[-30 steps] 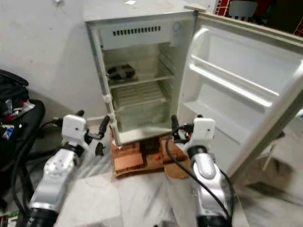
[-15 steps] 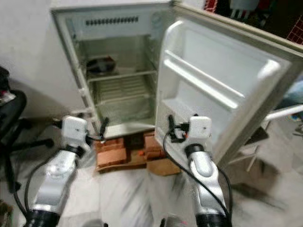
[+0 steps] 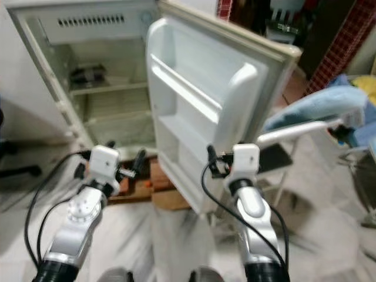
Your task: Restocking fridge
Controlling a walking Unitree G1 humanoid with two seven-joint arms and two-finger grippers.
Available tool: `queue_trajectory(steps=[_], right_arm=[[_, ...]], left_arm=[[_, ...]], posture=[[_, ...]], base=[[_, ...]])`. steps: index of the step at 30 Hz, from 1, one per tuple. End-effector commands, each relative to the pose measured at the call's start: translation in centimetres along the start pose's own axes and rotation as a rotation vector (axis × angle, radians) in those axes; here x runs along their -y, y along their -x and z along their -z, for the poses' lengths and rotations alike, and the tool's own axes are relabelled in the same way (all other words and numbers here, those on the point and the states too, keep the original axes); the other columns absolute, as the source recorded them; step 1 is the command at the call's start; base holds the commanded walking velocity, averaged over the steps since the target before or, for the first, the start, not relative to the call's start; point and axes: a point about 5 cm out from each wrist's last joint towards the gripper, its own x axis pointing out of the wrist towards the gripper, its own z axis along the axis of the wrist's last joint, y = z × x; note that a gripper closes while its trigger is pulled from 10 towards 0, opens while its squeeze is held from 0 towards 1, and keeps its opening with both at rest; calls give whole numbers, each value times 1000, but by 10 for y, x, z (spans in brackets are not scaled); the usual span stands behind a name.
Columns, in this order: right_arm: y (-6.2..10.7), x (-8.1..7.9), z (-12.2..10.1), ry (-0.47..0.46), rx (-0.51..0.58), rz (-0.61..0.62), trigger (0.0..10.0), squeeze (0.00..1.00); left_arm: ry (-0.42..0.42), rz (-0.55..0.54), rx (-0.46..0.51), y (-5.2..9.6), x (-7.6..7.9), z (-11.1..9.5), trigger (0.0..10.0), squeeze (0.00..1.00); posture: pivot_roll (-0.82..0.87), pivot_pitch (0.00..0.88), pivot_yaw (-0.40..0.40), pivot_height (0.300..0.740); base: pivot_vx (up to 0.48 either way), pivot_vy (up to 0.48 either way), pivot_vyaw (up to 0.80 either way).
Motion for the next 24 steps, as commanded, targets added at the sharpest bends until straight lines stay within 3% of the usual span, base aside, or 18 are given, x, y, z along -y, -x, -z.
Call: queue_trajectory(steps=[1, 6, 17, 20, 24], right_arm=[[-2, -6, -2, 2, 8, -11, 10000, 0], [-3, -6, 0, 5, 0, -17, 10000, 0], [-11, -10, -8, 11, 28, -91, 10000, 0], [-13, -7, -12, 23, 46, -53, 10000, 0], [-14, -8, -15, 17, 63, -27, 10000, 0]], left_arm=[[-23, 0, 11, 0, -6, -2, 10000, 0], [11, -5, 23, 1, -5, -4, 10000, 0], [13, -97, -44, 2, -17, 6, 10000, 0], [71, -127, -68, 3, -19, 9, 10000, 0], [78, -126, -69, 3, -20, 9, 10000, 0]], posture=[[-6, 0, -13, 740], [-5, 0, -13, 740], [3, 0, -16, 740], [9, 0, -14, 740], [13, 0, -15, 740]], base=[[0, -480, 0], [0, -445, 0], [0, 0, 0], [0, 0, 788], [0, 0, 780]])
